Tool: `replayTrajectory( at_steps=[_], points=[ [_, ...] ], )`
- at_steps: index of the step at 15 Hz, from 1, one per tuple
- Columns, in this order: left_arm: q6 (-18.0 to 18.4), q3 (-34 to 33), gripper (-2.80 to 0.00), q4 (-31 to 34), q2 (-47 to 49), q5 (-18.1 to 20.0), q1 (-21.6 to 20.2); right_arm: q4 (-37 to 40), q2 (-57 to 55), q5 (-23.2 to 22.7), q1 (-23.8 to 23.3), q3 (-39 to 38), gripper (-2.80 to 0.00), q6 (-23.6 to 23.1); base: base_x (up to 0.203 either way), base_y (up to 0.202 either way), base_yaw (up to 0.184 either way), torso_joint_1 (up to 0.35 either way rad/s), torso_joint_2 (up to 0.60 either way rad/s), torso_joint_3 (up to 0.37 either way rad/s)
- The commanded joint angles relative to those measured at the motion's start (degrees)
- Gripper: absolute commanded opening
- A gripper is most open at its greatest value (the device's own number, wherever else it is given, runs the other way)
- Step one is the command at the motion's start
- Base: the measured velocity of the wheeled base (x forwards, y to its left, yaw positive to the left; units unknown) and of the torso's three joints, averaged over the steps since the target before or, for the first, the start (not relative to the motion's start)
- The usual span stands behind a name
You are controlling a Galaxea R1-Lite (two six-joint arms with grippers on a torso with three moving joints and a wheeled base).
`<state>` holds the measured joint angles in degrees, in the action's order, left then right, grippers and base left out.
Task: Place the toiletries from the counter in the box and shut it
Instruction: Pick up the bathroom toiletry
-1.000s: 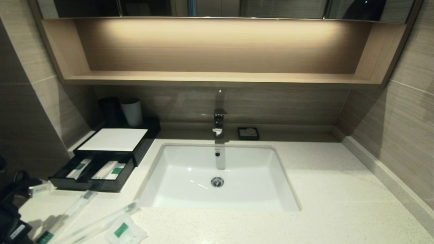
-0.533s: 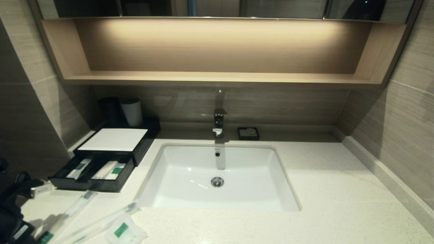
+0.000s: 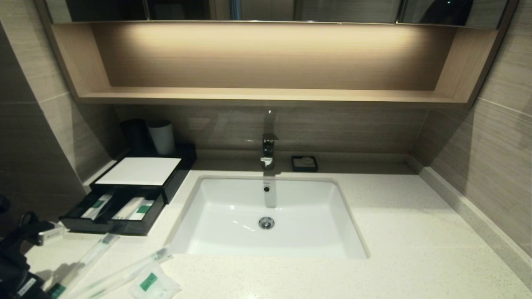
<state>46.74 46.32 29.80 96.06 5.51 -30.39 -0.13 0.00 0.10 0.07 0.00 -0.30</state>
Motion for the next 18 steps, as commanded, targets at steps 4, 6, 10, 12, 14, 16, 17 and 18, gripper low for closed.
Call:
replayTrajectory(
  at_steps=[4,6,10,12,14,16,17,18],
  points=[
    [0.20,0.49,0.00,0.09,0.76,0.11,-0.02,-0.04,0.09,-0.01,0.01,-0.09,-2.80,0.04,0.000,0.000,0.000,0.000,0.00,0.000],
    [0.19,0.65,0.00,0.09,1.06,0.11,-0.02,-0.04,0.09,-0.01,0.01,-0.09,-2.80,0.03,0.000,0.000,0.000,0.000,0.00,0.000],
    [0.19,0.70,0.00,0.14,1.06,0.11,-0.02,-0.04,0.09,-0.01,0.01,-0.09,-2.80,0.02,0.000,0.000,0.000,0.000,0.00,0.000],
    [0.11,0.94,0.00,0.00,1.48,0.11,-0.02,-0.04,0.09,-0.01,0.01,-0.01,-2.80,-0.04,0.000,0.000,0.000,0.000,0.00,0.000],
    [0.02,1.32,0.00,0.00,1.93,0.11,-0.02,-0.04,0.01,-0.01,0.01,-0.09,-2.80,0.04,0.000,0.000,0.000,0.000,0.00,0.000],
    [0.02,1.31,0.00,0.09,2.14,0.11,0.04,-0.04,0.09,-0.01,0.01,-0.09,-2.80,0.04,0.000,0.000,0.000,0.000,0.00,0.000],
    [0.02,1.32,0.00,0.01,2.47,0.11,0.05,-0.04,0.09,-0.01,0.01,0.00,-2.80,-0.04,0.000,0.000,0.000,0.000,0.00,0.000],
    [0.02,1.40,0.00,0.00,2.82,0.20,0.07,-0.04,0.09,-0.01,0.01,-0.09,-2.80,0.04,0.000,0.000,0.000,0.000,0.00,0.000]
  ],
)
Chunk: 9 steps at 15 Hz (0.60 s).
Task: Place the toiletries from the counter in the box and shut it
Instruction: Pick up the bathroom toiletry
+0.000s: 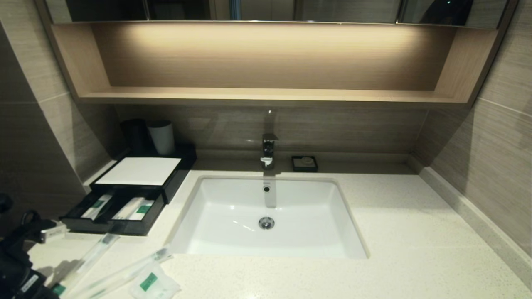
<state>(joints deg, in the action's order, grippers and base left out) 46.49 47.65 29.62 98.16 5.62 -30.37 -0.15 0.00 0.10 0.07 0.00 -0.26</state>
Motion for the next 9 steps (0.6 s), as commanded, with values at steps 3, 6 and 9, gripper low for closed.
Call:
replayTrajectory(
  at_steps=[3,6,9],
  points=[
    [0.26,0.07,0.00,0.17,0.82,0.01,0.06,-0.02,0.09,-0.01,0.01,-0.09,-2.80,-0.05,0.000,0.000,0.000,0.000,0.00,0.000],
    [0.26,0.07,0.00,0.17,1.22,0.01,0.13,-0.02,0.09,-0.01,0.01,-0.09,-2.80,0.00,0.000,0.000,0.000,0.000,0.00,0.000],
    [0.18,0.16,0.00,0.17,1.67,0.05,0.22,-0.02,0.09,-0.01,0.01,-0.09,-2.80,0.00,0.000,0.000,0.000,0.000,0.00,0.000]
  ],
)
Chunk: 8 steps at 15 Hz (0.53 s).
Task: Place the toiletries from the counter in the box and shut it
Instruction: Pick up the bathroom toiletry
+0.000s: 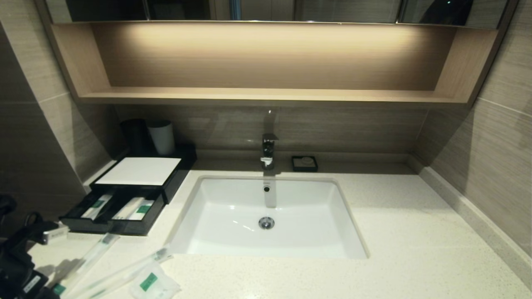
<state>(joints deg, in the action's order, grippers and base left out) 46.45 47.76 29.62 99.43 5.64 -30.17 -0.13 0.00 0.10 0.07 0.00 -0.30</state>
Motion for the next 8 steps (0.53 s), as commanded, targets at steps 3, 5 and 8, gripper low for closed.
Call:
replayTrajectory(
  at_steps=[3,5,8],
  points=[
    [0.14,0.20,0.00,0.18,0.92,0.07,0.11,-0.04,0.09,-0.01,0.01,-0.09,-2.80,0.03,0.000,0.000,0.000,0.000,0.00,0.000],
    [0.13,0.85,0.00,0.61,1.03,0.52,0.11,-0.04,0.09,-0.01,0.01,-0.01,-2.80,0.02,0.000,0.000,0.000,0.000,0.00,0.000],
    [0.05,1.23,0.00,0.87,1.12,0.68,0.11,-0.04,0.06,-0.01,0.01,-0.09,-2.80,0.00,0.000,0.000,0.000,0.000,0.00,0.000]
  ],
)
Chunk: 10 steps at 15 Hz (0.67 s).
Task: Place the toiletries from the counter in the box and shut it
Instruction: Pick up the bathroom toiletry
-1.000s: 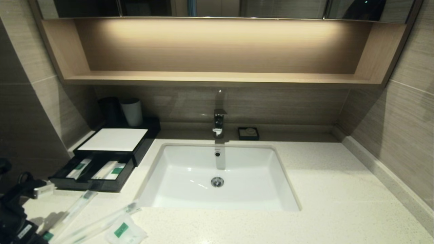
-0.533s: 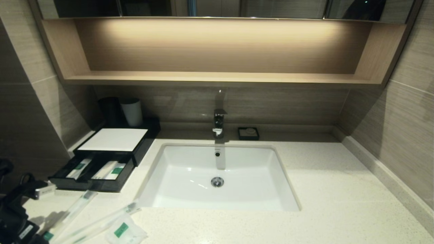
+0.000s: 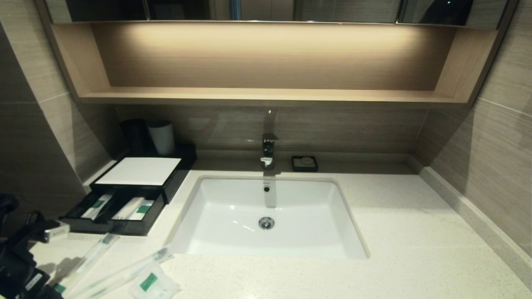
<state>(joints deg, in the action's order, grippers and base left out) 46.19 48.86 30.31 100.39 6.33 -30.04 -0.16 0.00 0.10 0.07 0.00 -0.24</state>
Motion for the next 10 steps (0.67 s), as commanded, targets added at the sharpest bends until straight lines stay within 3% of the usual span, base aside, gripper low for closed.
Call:
replayTrajectory(
  at_steps=[1,9,10],
  points=[
    [0.22,0.18,0.00,0.19,0.16,0.00,-0.02,-0.02,0.09,-0.01,0.01,-0.08,-2.80,-0.03,0.000,0.000,0.000,0.000,0.00,0.000],
    [0.22,0.53,0.00,0.10,1.30,0.00,-0.02,-0.02,0.09,-0.01,0.01,-0.09,-2.80,-0.02,0.000,0.000,0.000,0.000,0.00,0.000],
    [0.22,0.53,-1.26,0.10,1.30,0.00,-0.02,-0.02,0.09,-0.01,0.01,-0.09,-2.80,-0.02,0.000,0.000,0.000,0.000,0.00,0.000]
  ],
)
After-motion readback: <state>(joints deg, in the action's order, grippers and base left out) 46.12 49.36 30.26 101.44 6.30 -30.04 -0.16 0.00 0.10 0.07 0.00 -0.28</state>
